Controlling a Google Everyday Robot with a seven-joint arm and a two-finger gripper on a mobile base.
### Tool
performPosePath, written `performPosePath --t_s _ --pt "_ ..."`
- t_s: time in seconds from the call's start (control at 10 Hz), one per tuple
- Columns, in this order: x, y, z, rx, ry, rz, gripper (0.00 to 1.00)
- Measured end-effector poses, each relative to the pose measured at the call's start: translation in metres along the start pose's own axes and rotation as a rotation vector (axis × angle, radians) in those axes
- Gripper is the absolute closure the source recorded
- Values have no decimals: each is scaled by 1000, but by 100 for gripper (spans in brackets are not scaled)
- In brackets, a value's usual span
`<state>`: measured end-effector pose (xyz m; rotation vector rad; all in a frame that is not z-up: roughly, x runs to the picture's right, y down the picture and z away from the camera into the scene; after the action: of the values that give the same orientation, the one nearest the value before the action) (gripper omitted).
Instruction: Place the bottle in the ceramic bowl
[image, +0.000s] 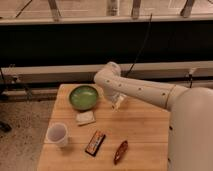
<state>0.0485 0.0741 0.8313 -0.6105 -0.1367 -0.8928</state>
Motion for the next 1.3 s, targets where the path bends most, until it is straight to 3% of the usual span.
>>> performPosePath --t_s 0.3,1.3 --pt "-11 -27 -11 4 11 -32 100" --pt "-33 -78 -25 -1 42 -124 100"
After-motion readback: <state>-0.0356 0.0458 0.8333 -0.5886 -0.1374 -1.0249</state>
